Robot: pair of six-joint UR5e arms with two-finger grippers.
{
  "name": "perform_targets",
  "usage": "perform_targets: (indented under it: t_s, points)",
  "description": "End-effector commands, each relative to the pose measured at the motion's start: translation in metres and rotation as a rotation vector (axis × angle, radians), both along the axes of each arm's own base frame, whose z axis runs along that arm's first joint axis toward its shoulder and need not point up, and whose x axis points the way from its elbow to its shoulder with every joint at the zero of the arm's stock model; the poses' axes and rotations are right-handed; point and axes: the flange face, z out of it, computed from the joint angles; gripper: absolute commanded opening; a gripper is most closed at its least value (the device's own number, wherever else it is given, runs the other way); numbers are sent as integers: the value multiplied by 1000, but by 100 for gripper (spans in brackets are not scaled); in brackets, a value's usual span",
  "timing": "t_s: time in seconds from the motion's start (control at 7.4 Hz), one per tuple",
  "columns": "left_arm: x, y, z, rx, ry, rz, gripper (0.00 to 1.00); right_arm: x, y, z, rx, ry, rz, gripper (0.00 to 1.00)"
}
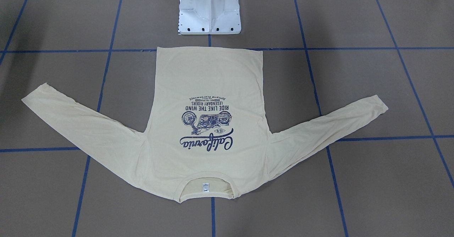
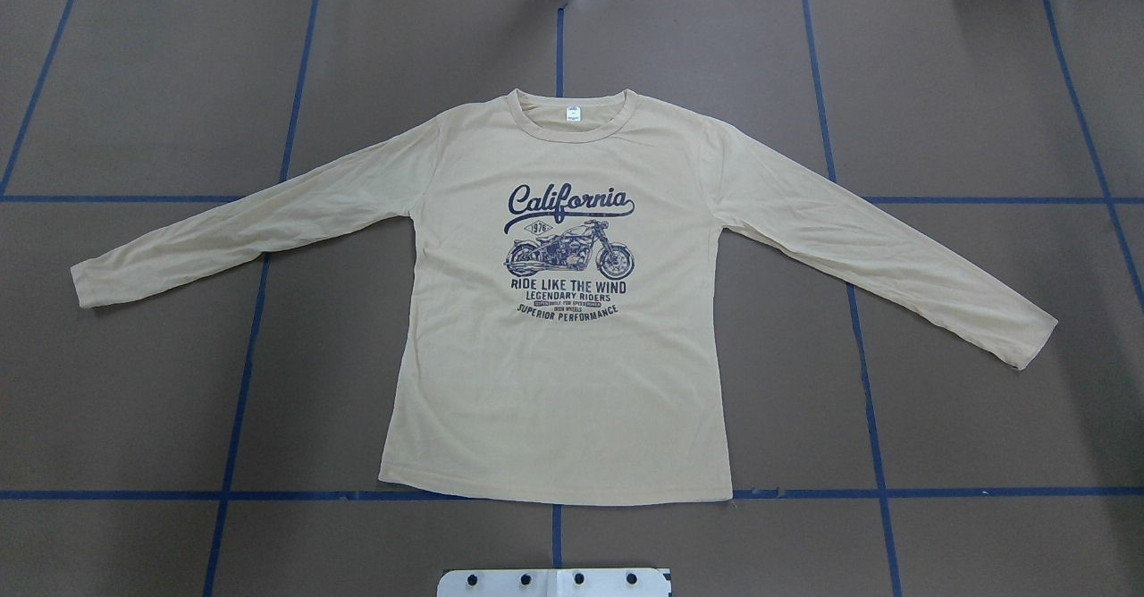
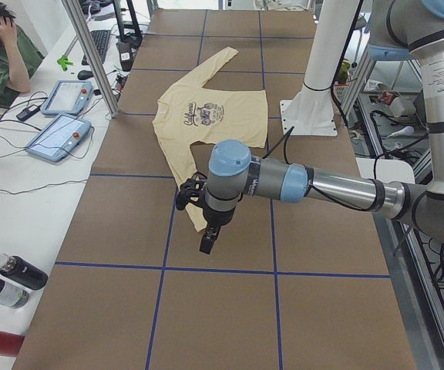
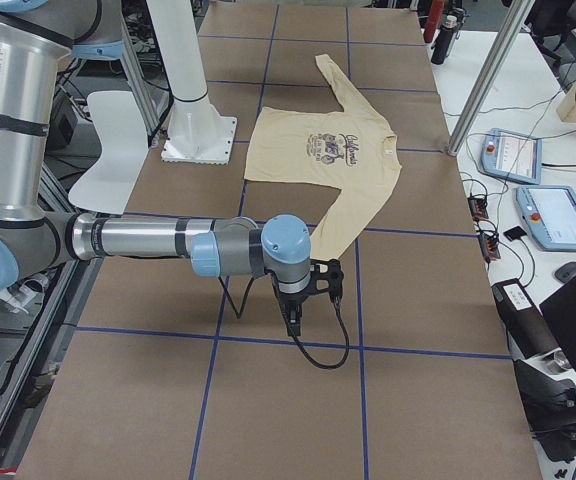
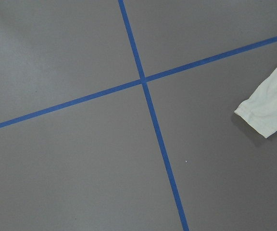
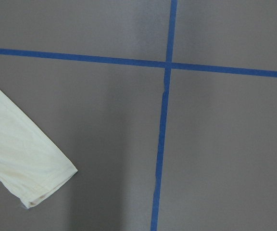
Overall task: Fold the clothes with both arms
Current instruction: 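Move the right gripper down to the sleeve cuff nearest it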
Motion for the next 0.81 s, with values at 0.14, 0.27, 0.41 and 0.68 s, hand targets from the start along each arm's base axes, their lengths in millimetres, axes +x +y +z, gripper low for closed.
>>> perform_targets:
  t_s: [0.14,0.27,0.41,0.68]
  points:
    - [-7,-21,-22,60,-93,-25,100,-97,-10,-25,-2,-4,58,100]
    - [-7,-28,-28,74,-93,-25,100,-135,-2,-29,-38,-32,87,100]
    - [-6,-35,-35,109,-93,-22,100,-159,10,-29,-44,-49,96,100]
    - [9,-64,-61,182,-88,8,100,-189,27,-24,-58,-59,144,100]
